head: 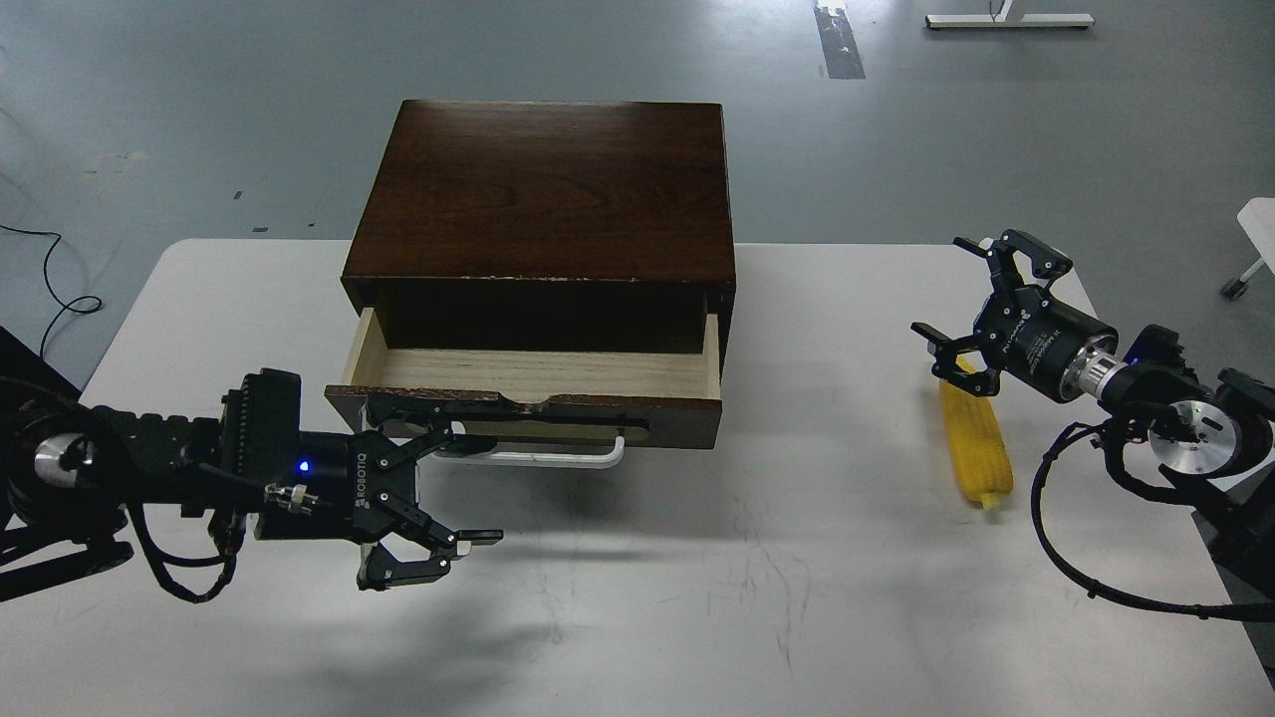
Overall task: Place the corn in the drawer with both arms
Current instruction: 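Pull the drawer toward the robot with the left gripper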
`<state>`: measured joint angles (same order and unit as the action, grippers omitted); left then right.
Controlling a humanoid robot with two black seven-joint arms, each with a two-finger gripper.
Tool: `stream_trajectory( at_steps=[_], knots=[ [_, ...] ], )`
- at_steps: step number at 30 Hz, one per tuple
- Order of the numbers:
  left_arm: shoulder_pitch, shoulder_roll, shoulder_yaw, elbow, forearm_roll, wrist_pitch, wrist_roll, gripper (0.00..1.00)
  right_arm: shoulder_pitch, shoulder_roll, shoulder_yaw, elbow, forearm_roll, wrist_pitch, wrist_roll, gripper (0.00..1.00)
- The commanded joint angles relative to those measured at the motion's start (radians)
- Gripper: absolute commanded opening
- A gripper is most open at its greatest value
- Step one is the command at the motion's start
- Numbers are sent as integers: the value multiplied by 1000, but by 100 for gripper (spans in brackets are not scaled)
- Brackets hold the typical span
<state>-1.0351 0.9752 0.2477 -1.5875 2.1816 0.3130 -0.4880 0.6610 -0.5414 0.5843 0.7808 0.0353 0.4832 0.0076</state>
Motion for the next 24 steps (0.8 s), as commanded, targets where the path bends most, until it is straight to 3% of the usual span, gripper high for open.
stream_trajectory(
  at_steps=[1,24],
  knots=[
    [9,5,1,-12,0,0,-1,80,0,0,0,0,0,0,0,100],
    [29,36,1,-62,0,0,-1,80,0,1,0,-2,0,0,0,100]
  ],
)
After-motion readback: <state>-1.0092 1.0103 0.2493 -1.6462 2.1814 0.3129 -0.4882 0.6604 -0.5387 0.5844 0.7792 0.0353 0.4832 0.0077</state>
